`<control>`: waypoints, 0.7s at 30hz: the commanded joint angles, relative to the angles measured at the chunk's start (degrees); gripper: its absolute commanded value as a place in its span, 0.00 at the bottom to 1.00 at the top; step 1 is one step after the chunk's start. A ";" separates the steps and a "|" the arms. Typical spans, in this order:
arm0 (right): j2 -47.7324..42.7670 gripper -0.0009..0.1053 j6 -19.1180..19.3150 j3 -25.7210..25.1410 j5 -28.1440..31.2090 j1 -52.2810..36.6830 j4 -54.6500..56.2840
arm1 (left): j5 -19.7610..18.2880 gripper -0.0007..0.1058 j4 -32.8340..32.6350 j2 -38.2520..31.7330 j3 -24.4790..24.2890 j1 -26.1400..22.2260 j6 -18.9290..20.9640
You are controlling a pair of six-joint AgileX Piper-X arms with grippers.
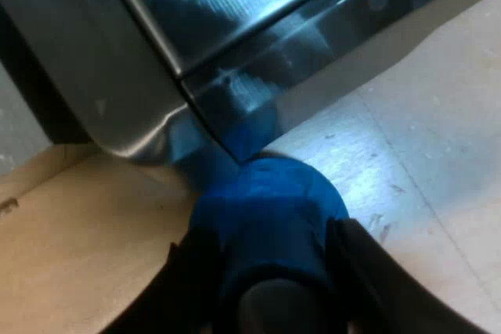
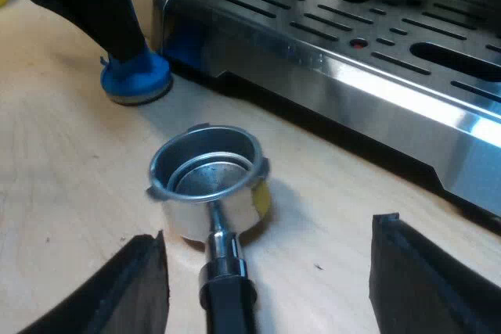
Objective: Grind coffee beans and then tamp
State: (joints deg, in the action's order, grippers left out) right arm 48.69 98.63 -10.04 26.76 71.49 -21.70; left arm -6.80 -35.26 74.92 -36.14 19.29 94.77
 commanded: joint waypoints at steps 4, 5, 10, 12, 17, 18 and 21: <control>-0.11 0.55 0.51 0.08 0.42 -0.15 0.04 | 0.56 0.01 0.28 1.90 -0.03 0.02 0.07; -0.11 0.55 0.51 0.08 0.42 -0.15 0.04 | 0.56 0.01 0.33 1.89 -0.03 0.02 0.07; -0.11 0.55 0.51 0.08 0.42 -0.15 0.04 | 0.56 0.01 -0.56 1.89 -0.03 0.02 0.07; -0.11 0.55 0.51 0.08 0.42 -0.15 0.04 | 0.56 0.01 -0.98 1.89 -0.03 0.02 0.07; -0.11 0.55 0.51 0.08 0.42 -0.15 0.04 | -0.75 0.01 -2.30 1.89 -0.03 0.02 0.07; -0.11 0.55 0.51 0.08 0.42 -0.15 0.04 | -0.75 0.01 -2.43 1.89 -0.03 0.02 0.07; -0.11 0.55 0.51 0.08 0.42 -0.15 0.04 | -0.75 0.01 -3.23 1.89 -0.03 0.02 0.07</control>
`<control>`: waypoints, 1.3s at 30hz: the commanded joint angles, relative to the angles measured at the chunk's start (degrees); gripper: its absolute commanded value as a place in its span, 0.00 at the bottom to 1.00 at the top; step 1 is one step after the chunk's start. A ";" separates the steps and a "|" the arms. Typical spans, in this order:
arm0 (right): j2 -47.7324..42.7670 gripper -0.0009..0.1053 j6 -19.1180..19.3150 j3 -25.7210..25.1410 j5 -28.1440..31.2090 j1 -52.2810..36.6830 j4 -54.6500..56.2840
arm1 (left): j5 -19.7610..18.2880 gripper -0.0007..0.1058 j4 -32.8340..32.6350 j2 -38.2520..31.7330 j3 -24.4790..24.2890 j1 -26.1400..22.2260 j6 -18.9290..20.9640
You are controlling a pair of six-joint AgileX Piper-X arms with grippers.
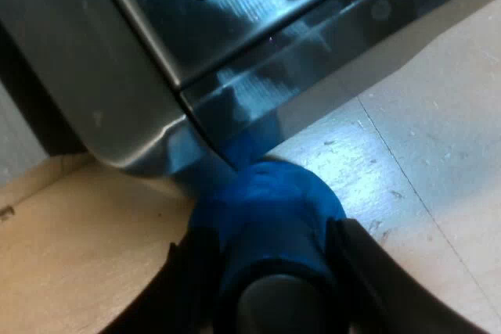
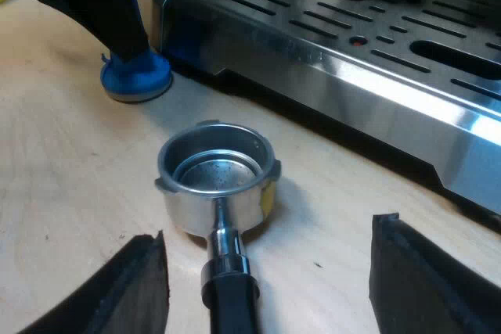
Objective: Grind coffee beans and then tamp
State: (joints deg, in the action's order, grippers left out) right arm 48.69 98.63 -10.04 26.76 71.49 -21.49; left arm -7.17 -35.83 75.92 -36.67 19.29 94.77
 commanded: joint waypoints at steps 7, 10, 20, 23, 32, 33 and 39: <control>-0.11 0.55 0.51 0.08 0.42 -0.15 -0.17 | -0.83 0.45 -4.30 0.89 0.49 0.02 0.07; -0.11 0.55 0.51 0.08 0.42 -0.15 -0.17 | -1.92 0.50 -4.58 0.89 0.49 0.02 0.07; -0.11 0.55 0.51 0.08 0.42 -0.15 -0.17 | -1.35 0.51 -4.76 -0.06 0.49 0.02 0.98; -0.11 0.55 0.51 0.08 0.42 -0.15 -0.17 | -1.36 0.51 -4.76 -2.21 0.49 0.02 0.97; -0.11 0.55 0.51 0.08 0.42 -0.15 -0.17 | -1.66 0.71 -9.15 -10.18 0.49 0.02 0.50; -0.11 0.55 0.51 0.08 0.42 -0.15 -0.17 | -1.41 0.75 -9.90 -11.34 0.49 0.02 0.50; -0.16 0.55 0.13 -1.21 0.42 -0.15 -0.17 | -1.37 0.80 -11.15 -17.94 0.49 0.02 0.50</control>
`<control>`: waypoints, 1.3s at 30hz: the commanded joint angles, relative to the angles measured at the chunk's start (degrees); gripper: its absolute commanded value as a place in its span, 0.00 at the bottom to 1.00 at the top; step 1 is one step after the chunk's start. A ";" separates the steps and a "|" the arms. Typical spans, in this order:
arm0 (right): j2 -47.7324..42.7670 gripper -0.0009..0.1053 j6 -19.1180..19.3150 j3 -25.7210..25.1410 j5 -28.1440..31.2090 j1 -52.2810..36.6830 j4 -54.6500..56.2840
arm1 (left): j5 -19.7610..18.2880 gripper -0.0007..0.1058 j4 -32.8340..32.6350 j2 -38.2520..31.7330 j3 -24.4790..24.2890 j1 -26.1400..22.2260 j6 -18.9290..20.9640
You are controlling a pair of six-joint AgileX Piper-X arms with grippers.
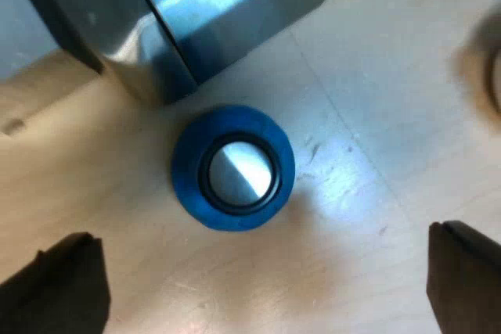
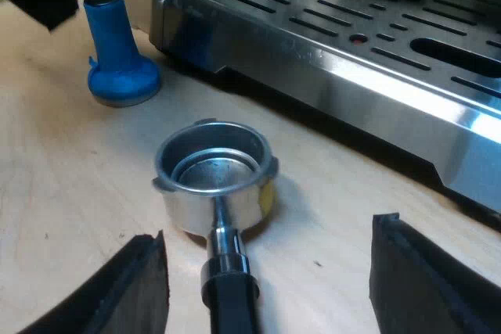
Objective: Grind coffee beans and then tamp
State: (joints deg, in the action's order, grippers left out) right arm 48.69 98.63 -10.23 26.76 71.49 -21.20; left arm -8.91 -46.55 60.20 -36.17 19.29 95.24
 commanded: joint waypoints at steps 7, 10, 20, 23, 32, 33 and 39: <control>-0.16 0.55 -1.23 -13.45 -0.05 -0.15 14.76 | 0.37 0.80 -2.46 -15.70 -1.74 0.02 0.42; -0.16 0.55 -1.23 -19.67 -0.05 -0.15 23.04 | 0.37 0.80 -2.46 -19.59 -3.39 0.02 0.88; -0.16 0.55 -0.59 -39.16 3.88 -0.15 42.67 | 0.76 0.80 -2.46 -25.55 -13.38 0.02 1.10; -0.16 0.55 -0.75 -45.55 5.56 -1.73 50.95 | 2.12 0.80 -2.46 -25.31 -16.06 0.02 2.73; -2.85 0.55 -0.68 -56.24 2.52 -17.68 63.64 | -0.76 0.80 -2.46 -20.84 -26.59 -10.20 2.75; -3.60 0.55 -0.68 -56.36 2.05 -19.09 64.13 | -1.16 0.80 -2.46 -20.39 -27.31 -11.37 2.88; -9.24 0.55 0.62 -56.36 -1.50 -34.69 71.38 | -1.20 0.80 -2.46 -19.27 -28.71 -15.30 3.43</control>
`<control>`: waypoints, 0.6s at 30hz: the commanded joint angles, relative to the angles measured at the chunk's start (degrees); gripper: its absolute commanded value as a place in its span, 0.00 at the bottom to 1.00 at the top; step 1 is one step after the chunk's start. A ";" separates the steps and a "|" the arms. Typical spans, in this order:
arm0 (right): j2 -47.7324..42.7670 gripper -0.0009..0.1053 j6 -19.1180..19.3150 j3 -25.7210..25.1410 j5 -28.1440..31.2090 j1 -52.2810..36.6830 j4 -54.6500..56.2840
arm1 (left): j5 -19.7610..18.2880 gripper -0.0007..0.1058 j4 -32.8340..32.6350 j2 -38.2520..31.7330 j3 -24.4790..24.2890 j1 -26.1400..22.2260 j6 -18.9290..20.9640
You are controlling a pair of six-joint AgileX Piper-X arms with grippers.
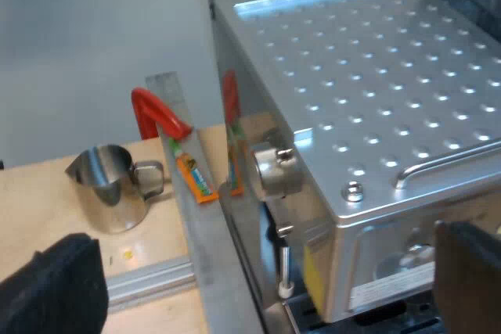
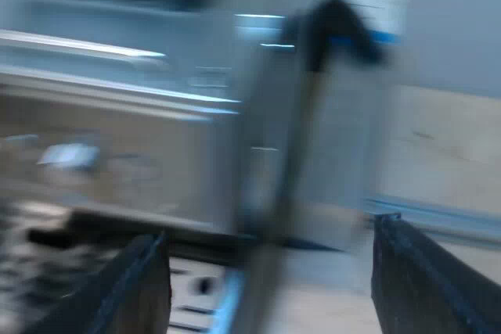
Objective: Grind coffee beans and then tamp
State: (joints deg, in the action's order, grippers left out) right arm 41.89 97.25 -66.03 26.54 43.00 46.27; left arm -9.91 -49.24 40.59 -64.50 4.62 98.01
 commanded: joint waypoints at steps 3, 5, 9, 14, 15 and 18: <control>-3.48 0.55 2.48 -0.56 -4.21 -11.41 5.94 | 0.24 0.80 -0.38 0.34 -0.38 -2.90 0.66; -4.36 0.55 4.24 -0.56 -10.95 -20.80 8.93 | 0.25 0.80 -0.54 0.34 -0.38 -3.67 0.79; -4.35 0.55 6.44 -0.56 -18.22 -32.30 9.70 | 0.25 0.80 -1.64 -0.17 -0.38 -3.95 0.78; -4.57 0.55 8.28 -0.56 -25.80 -43.31 9.83 | 2.39 0.80 -3.64 -1.99 -0.38 -3.95 0.78; -4.61 0.55 8.68 -0.56 -26.54 -45.15 10.11 | 3.41 0.80 -3.67 -3.18 -0.38 -3.95 0.78; -5.08 0.55 10.79 -0.56 -27.69 -52.11 11.59 | 5.11 0.80 -3.67 -5.61 -0.38 -3.59 1.04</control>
State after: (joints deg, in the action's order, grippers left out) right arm 37.69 106.49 -66.03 -0.54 -6.96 56.93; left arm -6.61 -53.13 36.36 -64.50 0.77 98.37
